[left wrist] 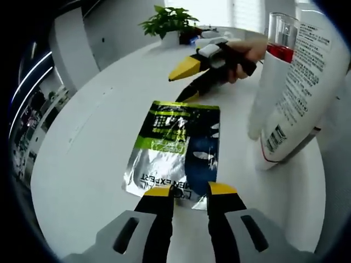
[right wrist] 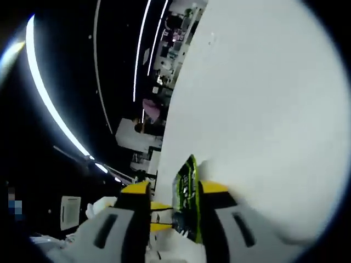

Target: Arrange the skincare products in the storage area until every visible bottle or jar stands upright without overlapping.

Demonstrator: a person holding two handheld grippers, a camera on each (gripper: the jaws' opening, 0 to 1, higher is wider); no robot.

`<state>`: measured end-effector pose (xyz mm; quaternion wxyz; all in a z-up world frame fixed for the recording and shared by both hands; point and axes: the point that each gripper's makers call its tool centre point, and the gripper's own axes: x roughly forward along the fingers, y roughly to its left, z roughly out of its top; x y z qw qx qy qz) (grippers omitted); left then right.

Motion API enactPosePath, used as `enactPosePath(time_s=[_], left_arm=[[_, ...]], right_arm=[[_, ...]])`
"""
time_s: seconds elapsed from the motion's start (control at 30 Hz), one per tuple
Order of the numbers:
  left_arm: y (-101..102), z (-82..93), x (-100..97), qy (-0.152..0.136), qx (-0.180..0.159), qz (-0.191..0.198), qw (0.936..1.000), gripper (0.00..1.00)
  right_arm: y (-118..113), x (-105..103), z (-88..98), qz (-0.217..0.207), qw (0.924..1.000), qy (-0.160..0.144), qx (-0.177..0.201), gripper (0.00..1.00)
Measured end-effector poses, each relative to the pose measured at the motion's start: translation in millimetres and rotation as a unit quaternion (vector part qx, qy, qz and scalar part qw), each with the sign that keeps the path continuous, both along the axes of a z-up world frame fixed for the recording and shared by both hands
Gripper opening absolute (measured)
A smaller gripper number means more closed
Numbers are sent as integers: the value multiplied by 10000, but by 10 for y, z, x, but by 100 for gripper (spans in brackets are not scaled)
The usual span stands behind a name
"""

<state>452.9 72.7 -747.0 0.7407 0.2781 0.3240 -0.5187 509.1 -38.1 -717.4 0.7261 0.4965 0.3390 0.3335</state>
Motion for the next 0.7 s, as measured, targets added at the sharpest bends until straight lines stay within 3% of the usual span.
enactPosePath(time_s=[0.07,0.13,0.2,0.3,0.37,0.7], left_arm=[[2,-5,5,12,-9,-5,10000,20],[-4,-2,-5,30,-21,-2,10000,20],[-1,-8,3,37,-26,-12,10000,20],[6,-19,20,41,-30,-18,10000,20],[23,-38,53,66,-43,-24,10000,20],[-44,2,-71,36,-7,-42,10000,18]], right_arm=[[-15,19,14,47,10000,-67,20,19],[36,-24,100,335,9988,-93,357,12],[78,-66,85,686,9970,-40,363,11],[113,-94,-68,1100,9933,-140,-310,8],[171,-112,-118,1284,9901,-173,-540,8],[345,-185,-59,1348,9893,-242,-503,4]])
